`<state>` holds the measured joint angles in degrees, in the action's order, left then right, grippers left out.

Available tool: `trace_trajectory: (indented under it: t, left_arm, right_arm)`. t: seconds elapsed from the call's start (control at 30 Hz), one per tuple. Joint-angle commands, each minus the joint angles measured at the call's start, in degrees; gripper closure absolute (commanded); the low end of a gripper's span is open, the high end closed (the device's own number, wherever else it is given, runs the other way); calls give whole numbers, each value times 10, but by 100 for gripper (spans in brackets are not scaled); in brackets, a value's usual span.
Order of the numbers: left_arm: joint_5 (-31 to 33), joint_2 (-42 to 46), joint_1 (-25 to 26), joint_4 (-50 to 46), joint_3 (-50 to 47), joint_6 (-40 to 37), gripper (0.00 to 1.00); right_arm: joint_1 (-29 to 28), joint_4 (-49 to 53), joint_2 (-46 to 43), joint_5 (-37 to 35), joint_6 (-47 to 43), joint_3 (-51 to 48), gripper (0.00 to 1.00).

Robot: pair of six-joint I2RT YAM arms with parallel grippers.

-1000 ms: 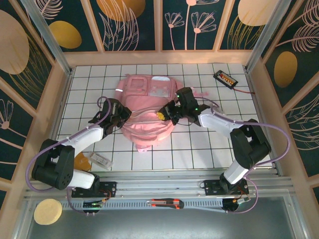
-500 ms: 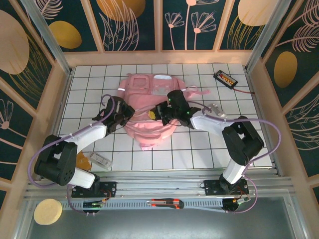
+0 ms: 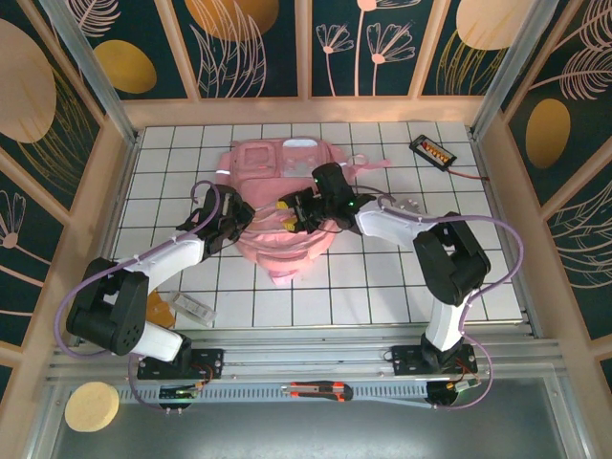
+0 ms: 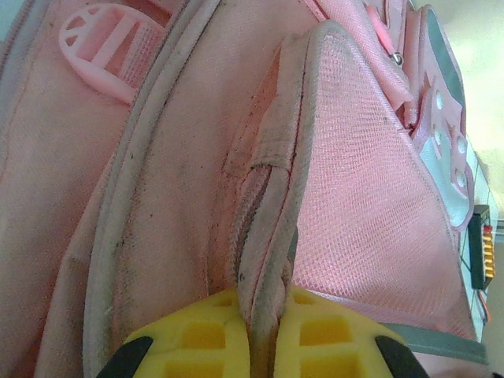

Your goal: Pack the student bag

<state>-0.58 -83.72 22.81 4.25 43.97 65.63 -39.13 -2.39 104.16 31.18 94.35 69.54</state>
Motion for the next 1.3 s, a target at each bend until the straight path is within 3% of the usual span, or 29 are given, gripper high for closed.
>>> trace_trajectory:
  t: [0.0, 0.17, 0.33, 0.67, 1.27]
  left_arm:
    - [-92, 10, 15, 23, 22, -28, 100]
    - [-110, 4, -3, 12, 30, -46, 100]
    - [-129, -5, -15, 0, 47, -65, 100]
    - [-144, -3, -22, -7, 47, -74, 100]
    - [-152, -1, -28, -15, 47, -81, 100]
  right_arm:
    - [9, 75, -31, 73, -92, 34, 49]
    - [46, 212, -77, 83, -204, 51, 47]
    - [74, 308, -123, 48, -304, 59, 47]
    - [123, 354, -57, 7, -497, 87, 47]
    - [119, 259, 22, 52, -472, 121, 50]
